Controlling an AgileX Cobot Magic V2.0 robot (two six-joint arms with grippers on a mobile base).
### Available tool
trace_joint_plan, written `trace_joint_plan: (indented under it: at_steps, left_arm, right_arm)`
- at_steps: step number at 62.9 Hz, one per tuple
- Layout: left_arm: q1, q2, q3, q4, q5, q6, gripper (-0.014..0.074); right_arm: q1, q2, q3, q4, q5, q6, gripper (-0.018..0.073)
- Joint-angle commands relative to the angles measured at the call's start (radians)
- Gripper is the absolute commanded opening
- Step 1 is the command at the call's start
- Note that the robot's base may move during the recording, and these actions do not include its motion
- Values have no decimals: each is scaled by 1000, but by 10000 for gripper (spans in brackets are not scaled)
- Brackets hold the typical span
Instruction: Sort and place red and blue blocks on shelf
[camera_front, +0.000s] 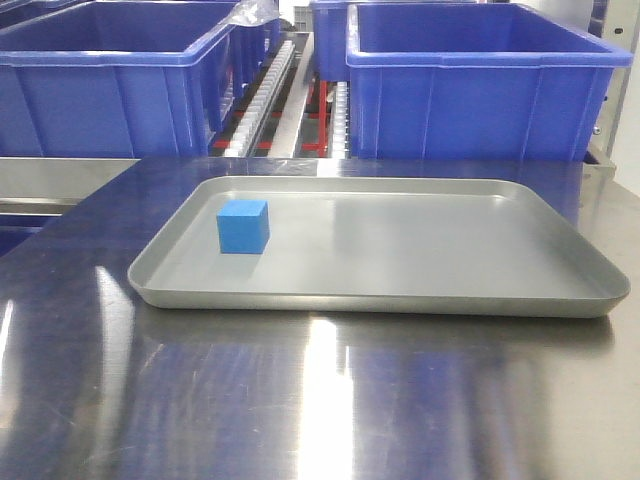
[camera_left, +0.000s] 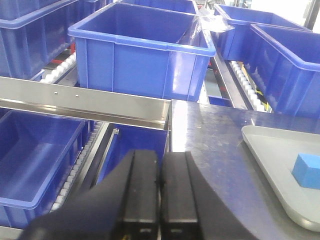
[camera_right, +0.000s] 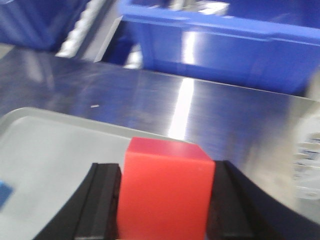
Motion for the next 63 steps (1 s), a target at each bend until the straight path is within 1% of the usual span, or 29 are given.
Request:
trace_joint_plan:
  at_steps: [1,13,20,27,36,63]
  left_arm:
    - [2,-17,22,3,-86,-3,134]
    - [2,-17,22,3,-86,-3,134]
    - [2,-17,22,3,-86,-3,134]
    - [2,-17,22,3,-86,-3,134]
    - [2,-17,22,3,-86,-3,134]
    - [2,-17,22,3,-86,-3,134]
  right_arm:
    - [-65,-135,70,-18,-114,-8,55]
    - [-213,-388,288,-18,-152,-8,55]
    - [-283,-519,382,-18,-154,-8,55]
    - [-339,-628,467,-18,-154,-8,55]
    - [-351,-687,525,-18,-156,-8,55]
    - [-351,-688,529,-18,-160,-8,55]
